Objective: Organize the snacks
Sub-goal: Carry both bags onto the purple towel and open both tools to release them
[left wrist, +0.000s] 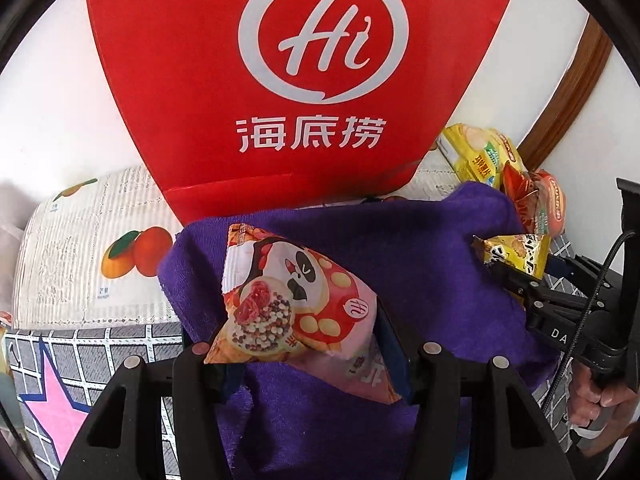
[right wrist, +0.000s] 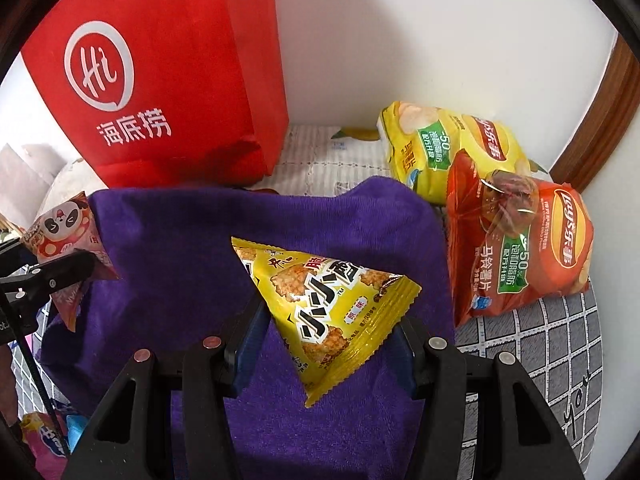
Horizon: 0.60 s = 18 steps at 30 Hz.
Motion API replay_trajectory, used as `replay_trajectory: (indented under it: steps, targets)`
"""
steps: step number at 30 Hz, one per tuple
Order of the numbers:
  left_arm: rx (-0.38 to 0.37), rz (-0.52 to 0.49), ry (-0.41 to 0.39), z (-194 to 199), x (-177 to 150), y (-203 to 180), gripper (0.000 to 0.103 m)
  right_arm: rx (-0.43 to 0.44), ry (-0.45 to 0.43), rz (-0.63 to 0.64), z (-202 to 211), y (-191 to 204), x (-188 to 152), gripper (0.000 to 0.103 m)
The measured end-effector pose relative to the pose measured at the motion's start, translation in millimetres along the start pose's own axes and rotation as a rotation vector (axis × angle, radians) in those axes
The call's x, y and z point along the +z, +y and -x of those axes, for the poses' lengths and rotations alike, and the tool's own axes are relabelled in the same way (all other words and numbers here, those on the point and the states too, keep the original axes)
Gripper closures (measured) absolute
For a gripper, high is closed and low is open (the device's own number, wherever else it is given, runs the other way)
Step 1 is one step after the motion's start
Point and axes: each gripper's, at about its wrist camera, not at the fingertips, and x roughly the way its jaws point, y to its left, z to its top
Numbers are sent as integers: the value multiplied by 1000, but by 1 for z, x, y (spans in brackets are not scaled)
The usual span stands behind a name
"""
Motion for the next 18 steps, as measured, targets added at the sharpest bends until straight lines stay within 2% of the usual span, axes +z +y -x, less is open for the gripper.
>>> replay_trajectory:
  steps: [12, 14, 16, 18]
  targets:
    - [-8, 29, 42, -15, -2, 4, 48, -13, 28, -3, -12, -1, 1, 47]
    - [-5, 29, 24, -16, -3, 4, 48, -14, 31, 1, -14, -1, 2, 44]
    - [-12, 29, 24, -15, -3, 3, 48, -8, 27, -1, -13, -2, 3, 33]
    - [-19, 28, 17, -14, -4, 3, 48, 5, 17, -4, -10, -2, 3, 30]
